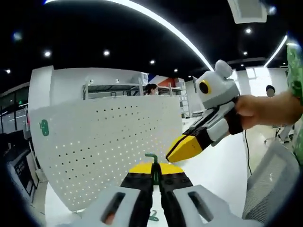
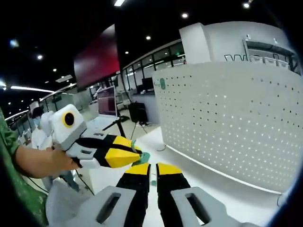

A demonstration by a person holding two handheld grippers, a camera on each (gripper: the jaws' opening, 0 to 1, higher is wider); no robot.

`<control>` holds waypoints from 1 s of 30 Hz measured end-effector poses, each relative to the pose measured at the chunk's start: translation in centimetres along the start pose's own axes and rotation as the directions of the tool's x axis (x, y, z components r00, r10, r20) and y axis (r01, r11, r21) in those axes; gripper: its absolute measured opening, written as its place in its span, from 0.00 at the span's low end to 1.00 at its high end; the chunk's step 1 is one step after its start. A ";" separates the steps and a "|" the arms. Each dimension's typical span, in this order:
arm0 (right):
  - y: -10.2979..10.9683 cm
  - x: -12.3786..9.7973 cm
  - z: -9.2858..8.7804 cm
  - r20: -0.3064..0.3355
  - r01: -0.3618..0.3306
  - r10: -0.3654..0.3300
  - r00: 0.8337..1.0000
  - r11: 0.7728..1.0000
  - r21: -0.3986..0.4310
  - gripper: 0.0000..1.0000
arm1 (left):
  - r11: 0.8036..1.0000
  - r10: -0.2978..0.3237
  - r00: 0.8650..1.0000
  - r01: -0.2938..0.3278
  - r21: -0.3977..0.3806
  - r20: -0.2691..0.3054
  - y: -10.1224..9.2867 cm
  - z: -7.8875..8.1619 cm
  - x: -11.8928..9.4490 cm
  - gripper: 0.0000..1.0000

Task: Insert the hook assembly into the mounting plate slot until the hook locks in place.

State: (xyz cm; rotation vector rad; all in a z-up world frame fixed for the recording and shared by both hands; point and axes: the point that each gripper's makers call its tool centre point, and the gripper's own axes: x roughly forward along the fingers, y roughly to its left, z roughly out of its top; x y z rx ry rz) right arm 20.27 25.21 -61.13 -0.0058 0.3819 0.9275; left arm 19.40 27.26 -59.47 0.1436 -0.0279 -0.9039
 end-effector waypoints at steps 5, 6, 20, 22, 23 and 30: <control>1.3 -0.7 1.3 0.035 -0.045 0.046 0.998 0.999 -0.027 0.04 | 0.987 -0.138 0.990 0.138 0.077 -0.002 -1.7 1.7 -1.0 0.03; 1.5 -0.9 1.5 0.041 -0.053 0.054 0.998 0.998 -0.023 0.04 | 0.983 -0.161 0.987 0.161 0.087 -0.003 -2.1 2.0 -1.2 0.03; 5.7 -2.5 3.3 0.052 -0.257 0.252 0.966 0.956 0.145 0.04 | 0.932 -0.329 0.944 0.320 0.169 0.023 -5.0 4.9 -3.3 0.03; 6.0 -2.5 3.2 0.046 -0.274 0.270 0.962 0.948 0.163 0.03 | 0.932 -0.326 0.945 0.317 0.177 0.023 -5.1 4.9 -3.3 0.03; 6.0 -2.5 3.2 0.044 -0.276 0.273 0.961 0.944 0.183 0.02 | 0.932 -0.324 0.946 0.315 0.181 0.024 -5.1 4.9 -3.4 0.03; 5.8 -2.5 3.0 0.049 -0.292 0.293 0.955 0.892 0.344 0.05 | 0.928 -0.323 0.946 0.311 0.206 0.029 -5.4 5.1 -3.7 0.03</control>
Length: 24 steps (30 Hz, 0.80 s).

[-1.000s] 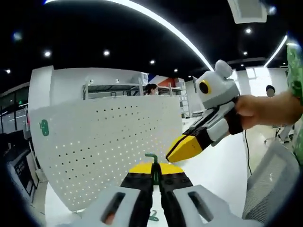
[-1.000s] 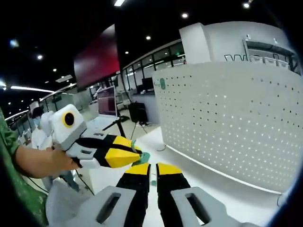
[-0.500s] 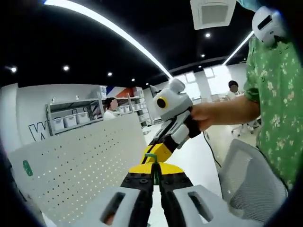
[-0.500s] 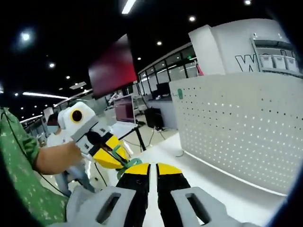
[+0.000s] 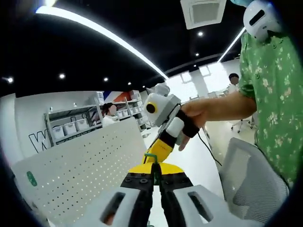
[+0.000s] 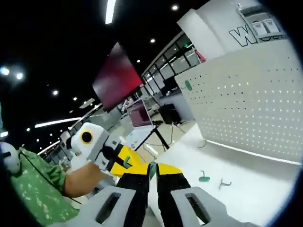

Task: Insert the hook assembly into the mounting plate slot until the hook locks in place.

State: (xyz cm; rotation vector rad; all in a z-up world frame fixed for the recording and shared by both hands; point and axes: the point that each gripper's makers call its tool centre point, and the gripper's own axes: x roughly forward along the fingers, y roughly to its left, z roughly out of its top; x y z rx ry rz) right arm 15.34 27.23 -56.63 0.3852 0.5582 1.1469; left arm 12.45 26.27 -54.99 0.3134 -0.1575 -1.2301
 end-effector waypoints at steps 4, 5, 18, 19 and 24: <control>-0.2 0.0 -0.4 -0.006 0.004 -0.004 1.000 0.999 0.041 0.10 | 1.000 0.001 1.000 -0.001 0.006 0.004 -0.1 0.1 -0.1 0.03; -0.2 0.1 -0.5 -0.009 0.001 0.000 1.000 0.999 0.046 0.10 | 1.000 0.001 1.000 -0.001 0.007 0.005 -0.1 0.2 -0.1 0.03; -0.1 -0.2 0.0 0.048 -0.037 0.029 0.998 0.984 0.176 0.01 | 1.000 0.015 1.000 -0.015 0.007 0.009 0.0 -0.1 -0.2 0.04; -0.2 -0.2 0.1 0.052 -0.040 0.031 0.998 0.983 0.178 0.01 | 1.000 0.022 1.000 -0.022 0.001 0.010 0.2 -0.2 -0.3 0.04; -0.3 -0.3 0.4 0.080 -0.038 0.024 0.997 0.983 0.182 0.01 | 0.998 0.054 0.999 -0.054 -0.012 0.010 0.6 -0.3 -0.4 0.04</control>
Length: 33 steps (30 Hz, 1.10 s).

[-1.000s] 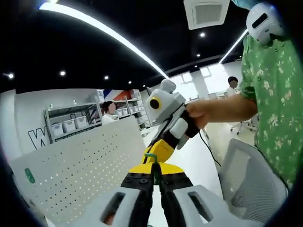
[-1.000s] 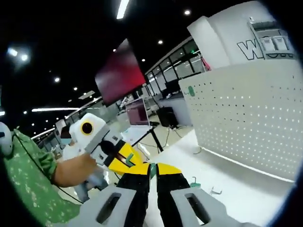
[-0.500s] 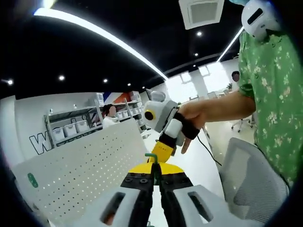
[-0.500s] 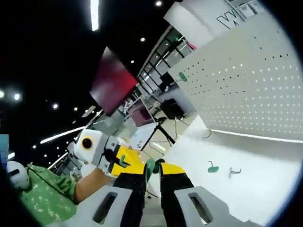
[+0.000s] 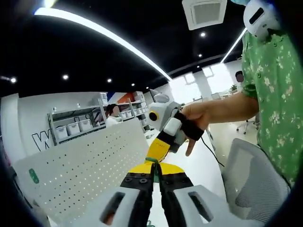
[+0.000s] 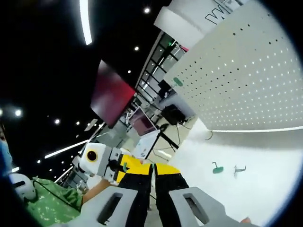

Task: Insert the hook assembly into the mounting plate slot until the hook locks in place.

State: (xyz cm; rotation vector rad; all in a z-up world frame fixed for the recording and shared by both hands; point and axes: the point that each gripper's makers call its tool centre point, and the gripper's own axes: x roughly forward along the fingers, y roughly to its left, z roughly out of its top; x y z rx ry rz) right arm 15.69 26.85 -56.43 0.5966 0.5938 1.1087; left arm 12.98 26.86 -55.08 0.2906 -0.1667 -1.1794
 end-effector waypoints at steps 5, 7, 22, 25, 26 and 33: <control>0.1 -0.3 0.4 0.058 -0.023 0.021 0.998 0.999 0.038 0.00 | 0.995 0.072 0.997 -0.069 -0.075 0.033 1.1 0.0 -0.3 0.05; 0.0 -0.3 0.4 0.070 -0.030 0.026 0.997 0.998 0.057 0.00 | 0.992 0.090 0.995 -0.085 -0.094 0.044 1.3 0.0 -0.3 0.04; -0.2 -0.2 0.0 0.065 -0.021 0.016 0.998 0.997 0.070 0.01 | 0.969 0.193 0.980 -0.183 -0.166 0.046 2.2 -0.5 -0.4 0.04; -0.1 -0.1 0.2 0.071 -0.022 0.017 0.997 0.998 0.066 0.01 | 0.966 0.201 0.979 -0.191 -0.176 0.042 2.4 -0.7 -0.5 0.04; -0.1 0.0 0.3 0.072 -0.022 0.017 0.997 0.998 0.057 0.01 | 0.964 0.205 0.978 -0.194 -0.180 0.042 2.4 -0.7 -0.6 0.04; -0.3 0.5 0.4 0.068 -0.011 0.009 0.998 0.999 0.033 0.05 | 0.960 0.217 0.976 -0.210 -0.184 0.022 2.4 -1.3 -0.6 0.04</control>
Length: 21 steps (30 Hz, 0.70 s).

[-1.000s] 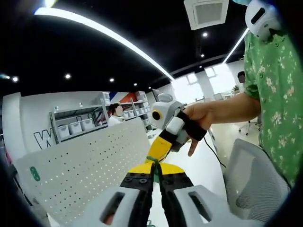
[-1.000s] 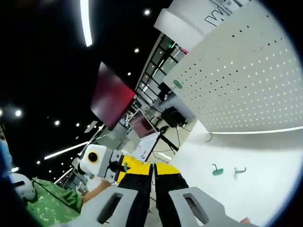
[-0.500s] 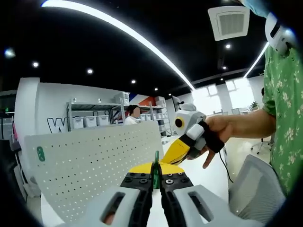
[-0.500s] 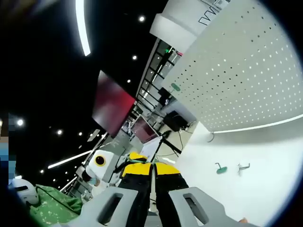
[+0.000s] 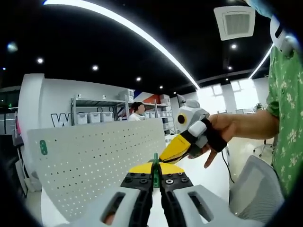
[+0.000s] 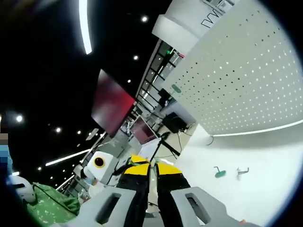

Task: Insert the hook assembly into the mounting plate slot until the hook locks in place.

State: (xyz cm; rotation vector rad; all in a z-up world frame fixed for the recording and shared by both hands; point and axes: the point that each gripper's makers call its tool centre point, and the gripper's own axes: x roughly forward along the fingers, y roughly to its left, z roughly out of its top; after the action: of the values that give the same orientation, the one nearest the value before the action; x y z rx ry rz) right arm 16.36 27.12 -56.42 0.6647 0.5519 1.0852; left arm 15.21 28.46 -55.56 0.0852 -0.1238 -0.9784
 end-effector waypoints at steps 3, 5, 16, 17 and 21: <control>-0.3 0.1 -0.2 -0.019 0.027 -0.027 0.999 0.999 -0.030 0.04 | 1.000 0.000 1.000 0.000 -0.002 0.000 0.0 -0.1 0.0 0.04; -0.4 0.3 -0.2 -0.028 0.040 -0.042 0.999 0.997 -0.060 0.05 | 1.000 0.001 1.000 -0.001 0.003 -0.002 0.0 -0.2 0.1 0.03; -1.4 0.8 -0.4 -0.044 0.094 -0.099 0.994 0.991 -0.096 0.06 | 1.000 0.016 1.000 -0.015 0.027 -0.013 0.0 -0.3 0.3 0.03; -1.4 0.8 -0.5 -0.049 0.093 -0.098 0.994 0.991 -0.094 0.05 | 0.999 0.014 1.000 -0.013 0.029 -0.012 0.0 -0.3 0.3 0.03; -1.4 0.8 -0.3 -0.043 0.105 -0.110 0.993 0.988 -0.116 0.04 | 0.999 0.017 1.000 -0.016 0.035 -0.014 0.0 -0.3 0.4 0.03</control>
State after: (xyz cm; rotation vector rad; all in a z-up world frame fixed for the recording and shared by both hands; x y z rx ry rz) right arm 17.30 27.50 -57.74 0.5043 0.5584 1.0257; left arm 15.47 28.14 -55.84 0.1234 -0.1283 -0.9591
